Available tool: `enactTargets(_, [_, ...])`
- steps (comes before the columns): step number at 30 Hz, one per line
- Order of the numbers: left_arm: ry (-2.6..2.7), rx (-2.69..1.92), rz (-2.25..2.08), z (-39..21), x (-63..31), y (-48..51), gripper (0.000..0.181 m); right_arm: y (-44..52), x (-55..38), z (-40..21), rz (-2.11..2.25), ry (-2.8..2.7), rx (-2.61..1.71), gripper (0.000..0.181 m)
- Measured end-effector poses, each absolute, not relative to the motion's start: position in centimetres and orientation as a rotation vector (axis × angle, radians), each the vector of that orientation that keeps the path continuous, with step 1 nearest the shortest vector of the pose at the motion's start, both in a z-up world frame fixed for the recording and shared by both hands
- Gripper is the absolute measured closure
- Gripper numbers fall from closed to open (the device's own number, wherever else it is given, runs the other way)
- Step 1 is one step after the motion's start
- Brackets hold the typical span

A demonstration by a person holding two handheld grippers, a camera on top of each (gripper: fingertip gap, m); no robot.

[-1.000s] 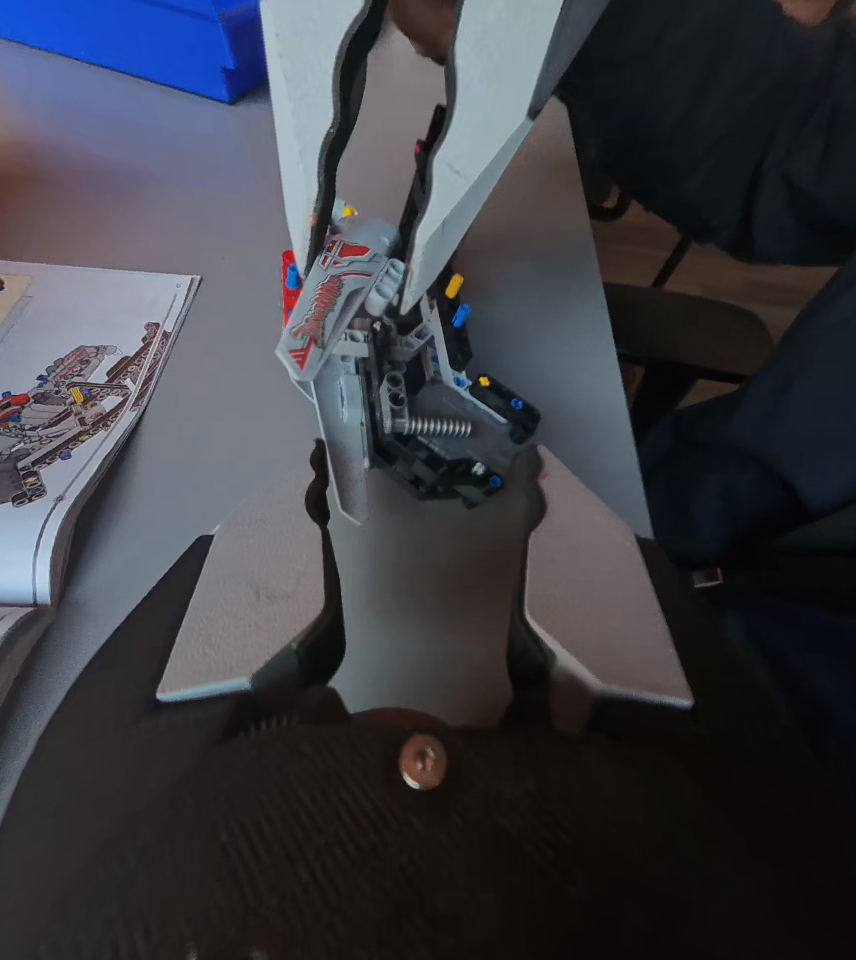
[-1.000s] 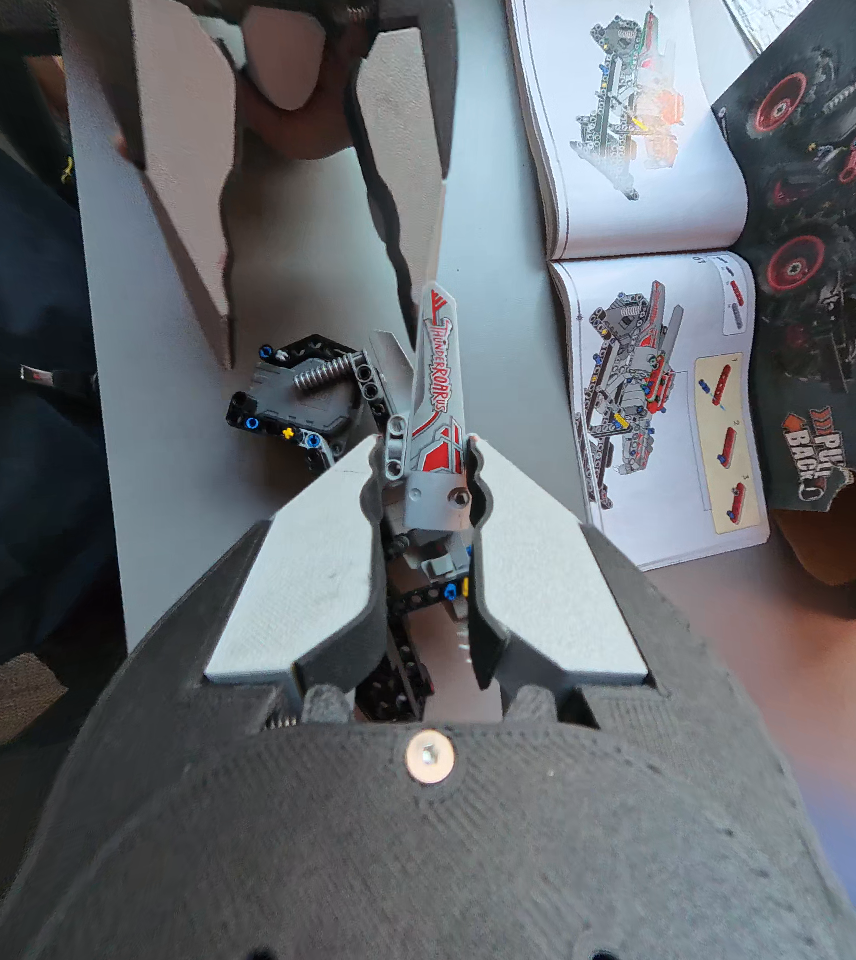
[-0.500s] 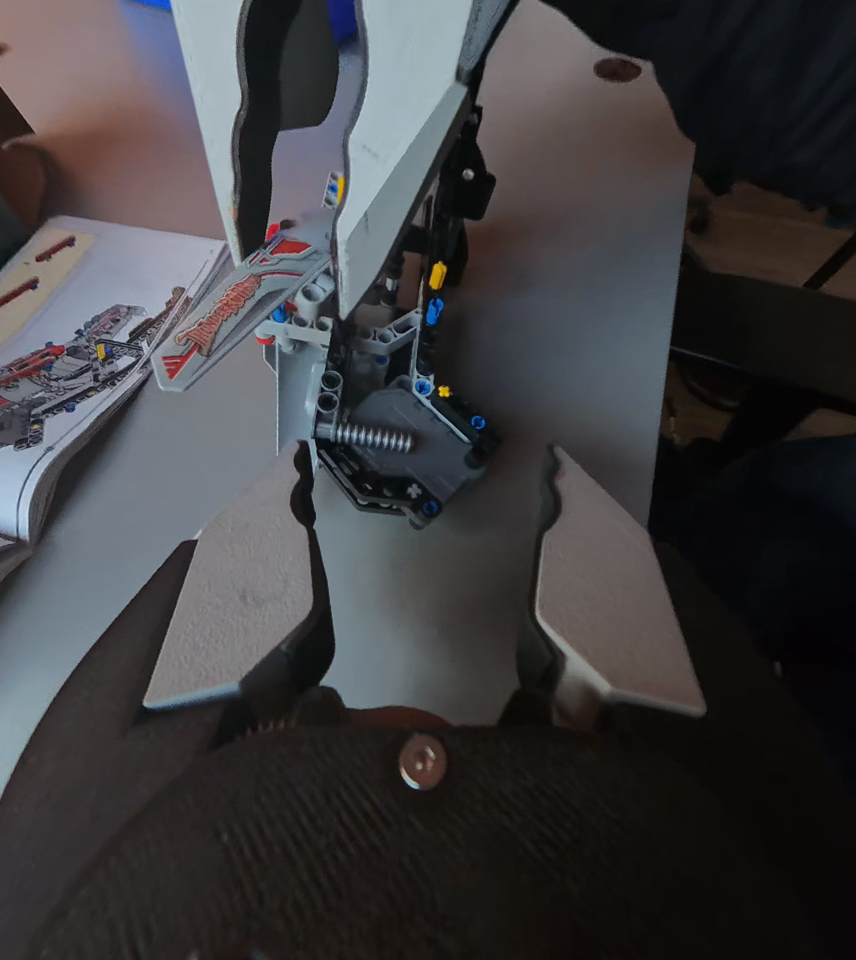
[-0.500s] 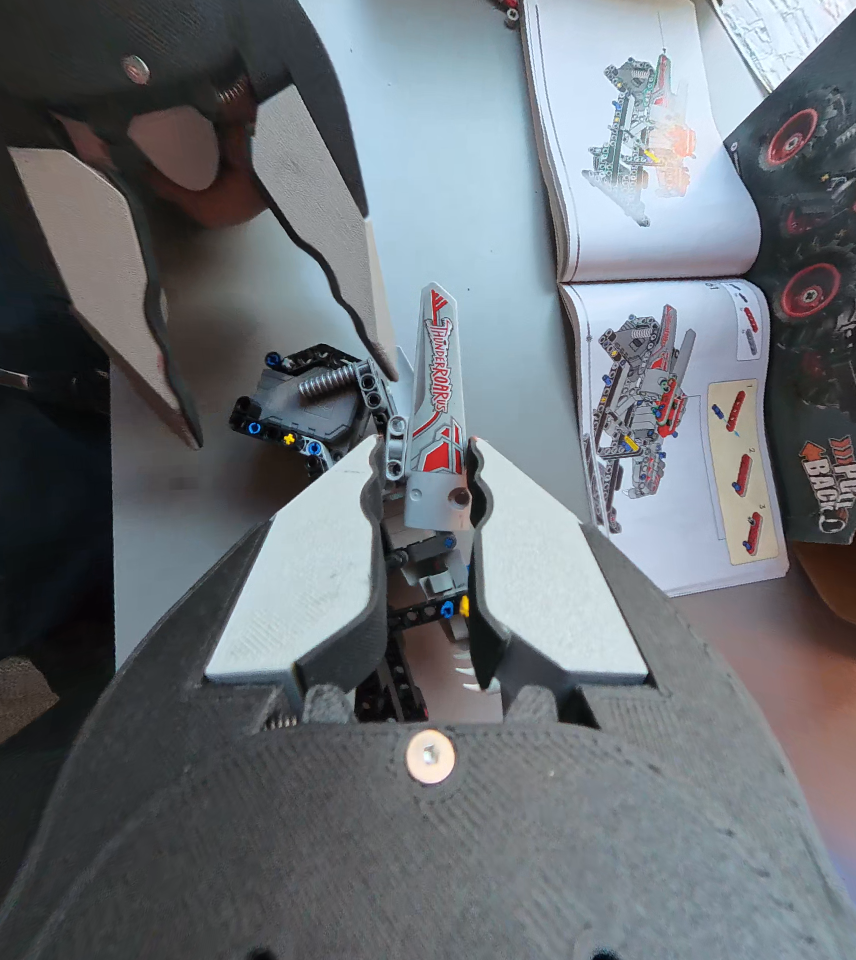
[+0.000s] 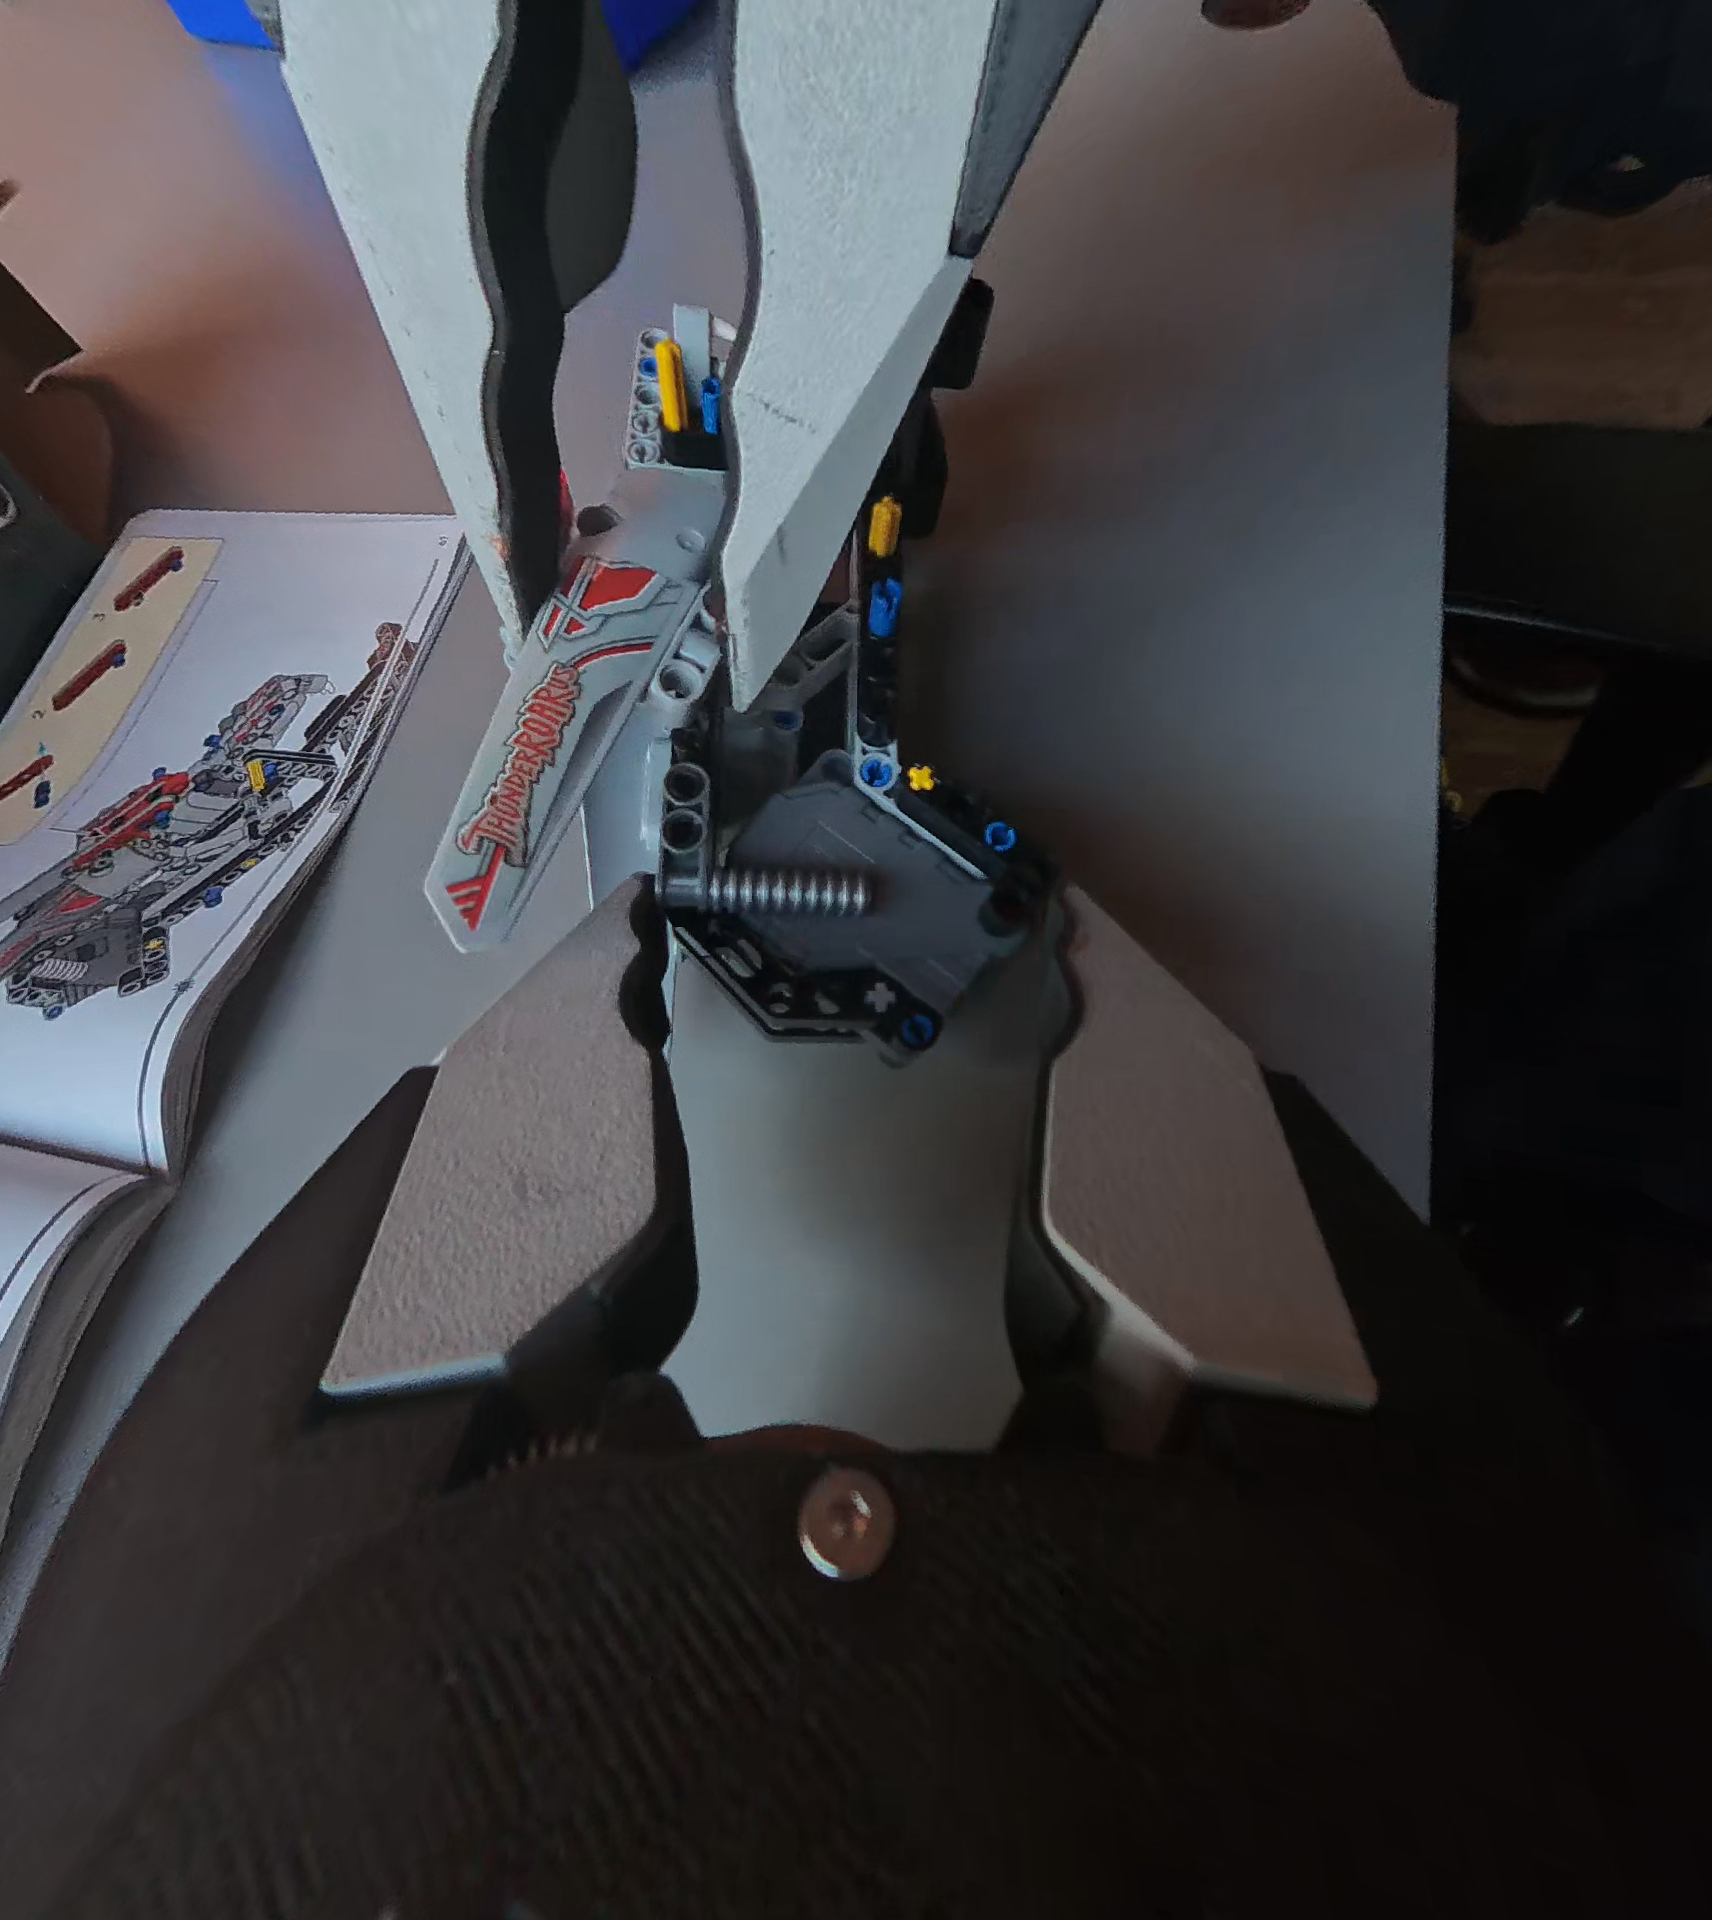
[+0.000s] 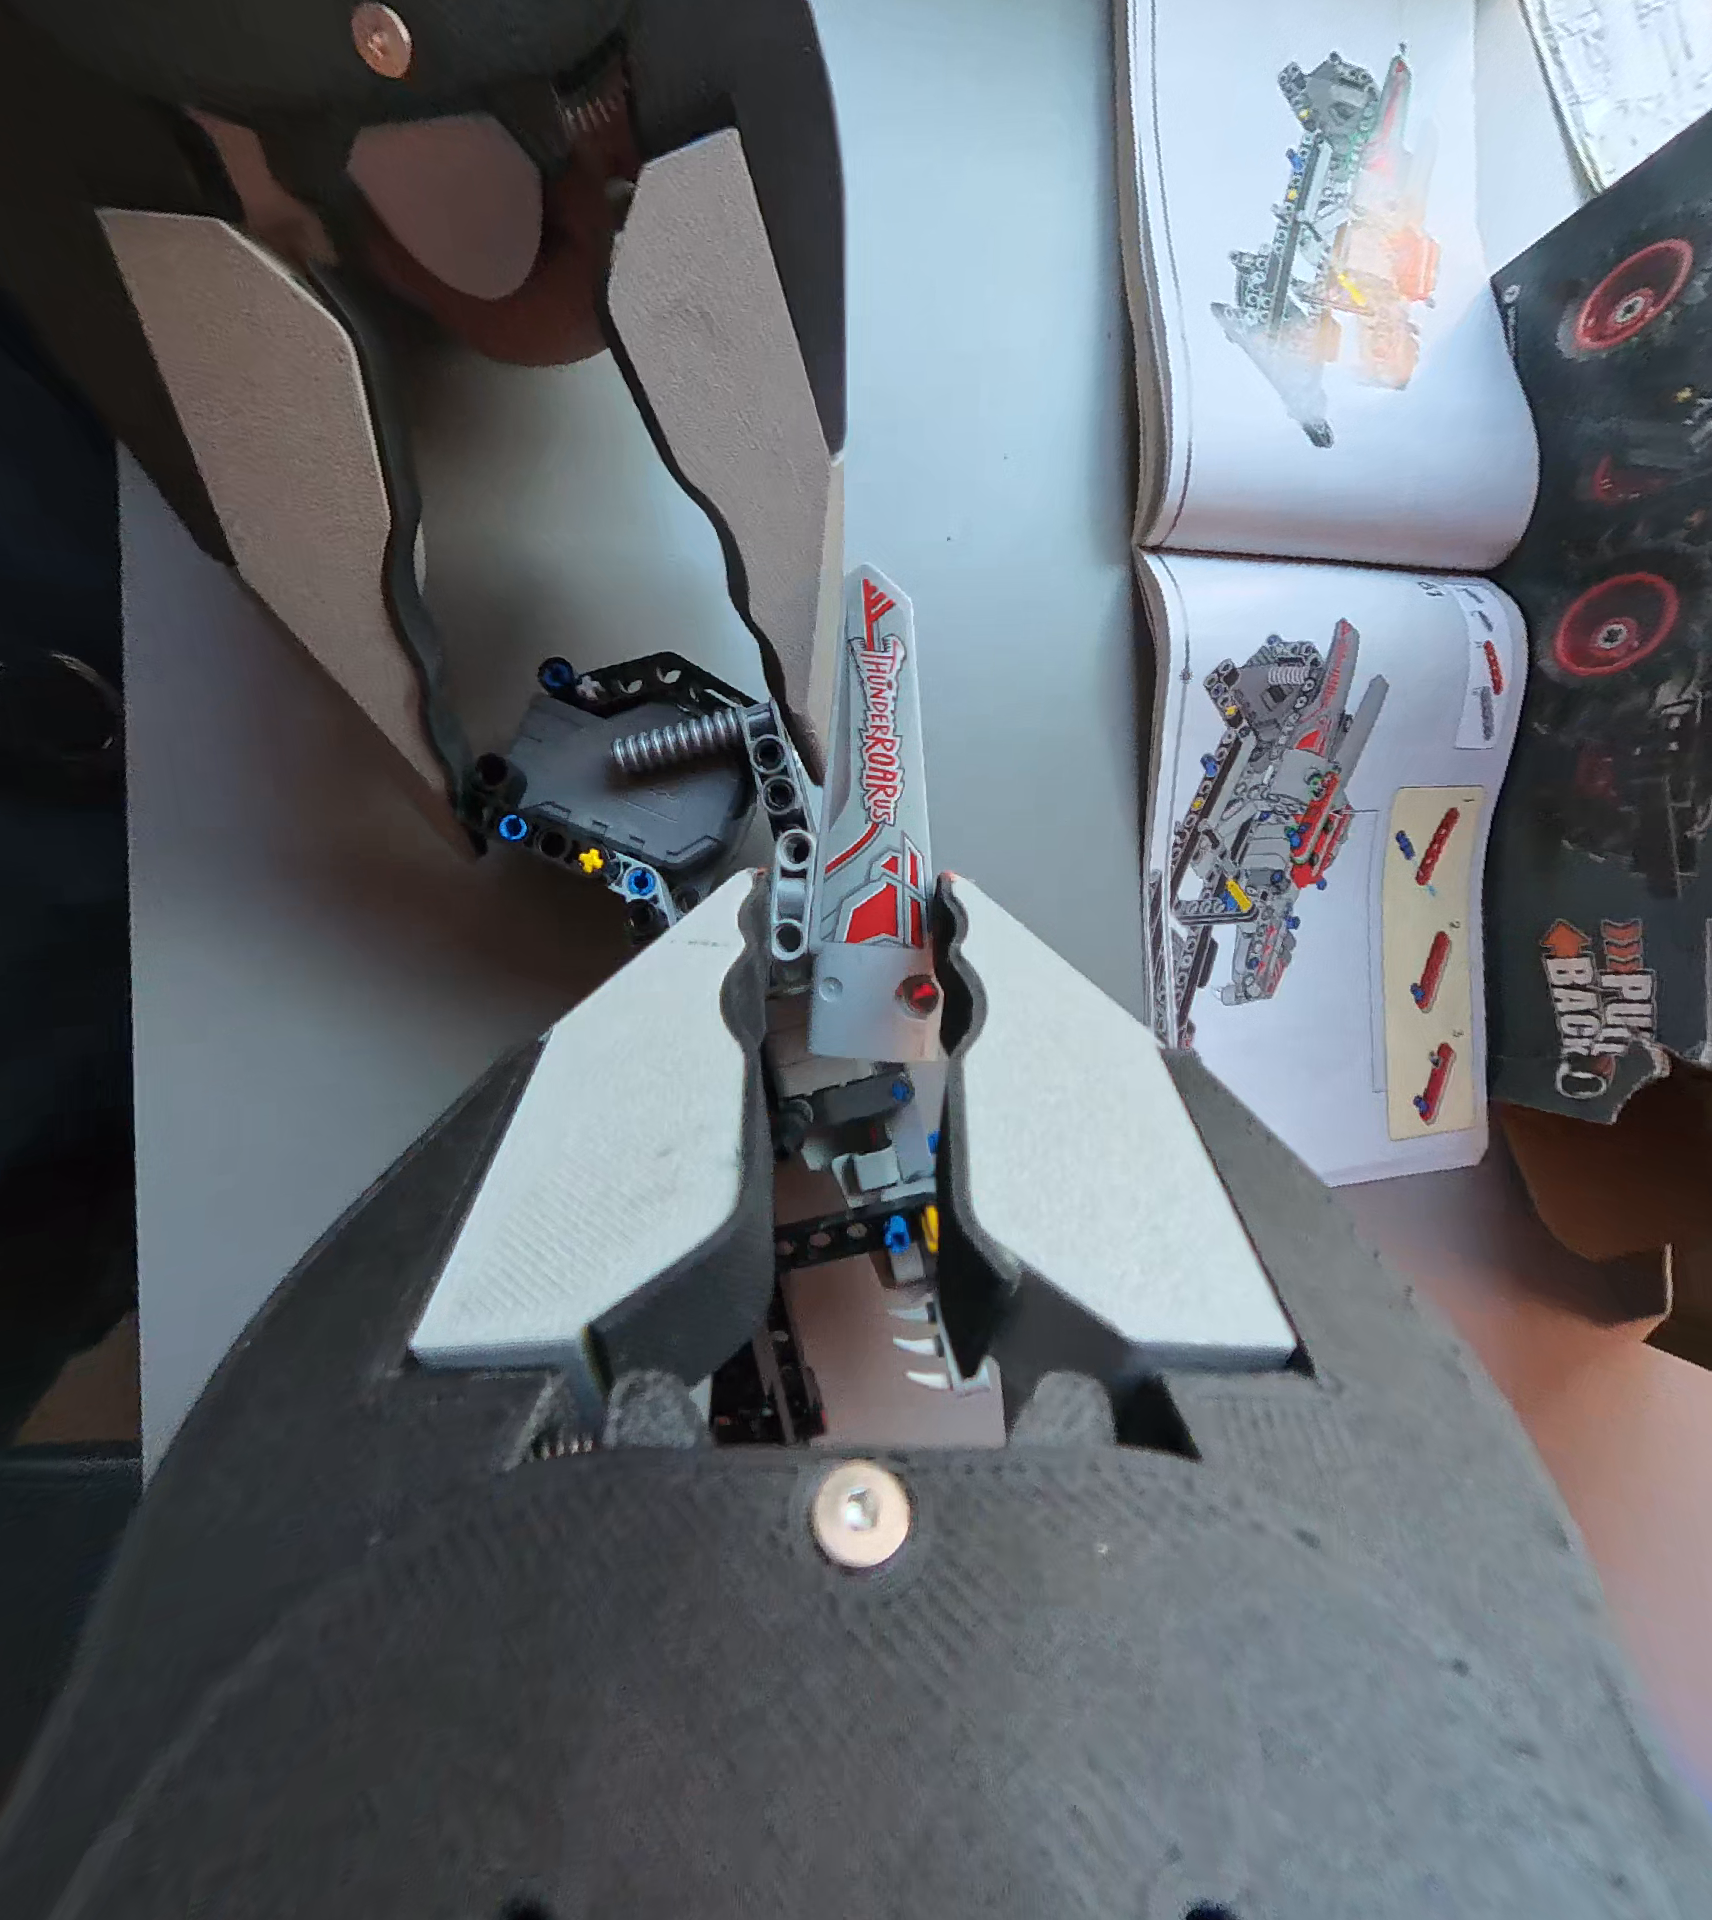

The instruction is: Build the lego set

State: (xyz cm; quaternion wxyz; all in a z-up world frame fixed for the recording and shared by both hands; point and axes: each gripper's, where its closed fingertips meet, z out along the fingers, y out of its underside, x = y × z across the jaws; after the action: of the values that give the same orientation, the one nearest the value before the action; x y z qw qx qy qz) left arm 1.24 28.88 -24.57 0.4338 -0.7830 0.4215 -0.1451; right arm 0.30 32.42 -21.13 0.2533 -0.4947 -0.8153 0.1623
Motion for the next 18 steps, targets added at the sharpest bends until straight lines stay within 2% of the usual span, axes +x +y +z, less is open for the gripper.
enactTargets(12, [1.114,-1.923,-0.391,-24.65,0.79,29.03,0.114,32.47,-0.24,-21.34,0.399,-2.341,-1.318,0.153])
enactTargets(18, [1.079,-1.923,-0.332,-24.53,0.35,29.49,0.114,32.83,-0.14,-21.6,0.349,-2.357,-1.449,0.153])
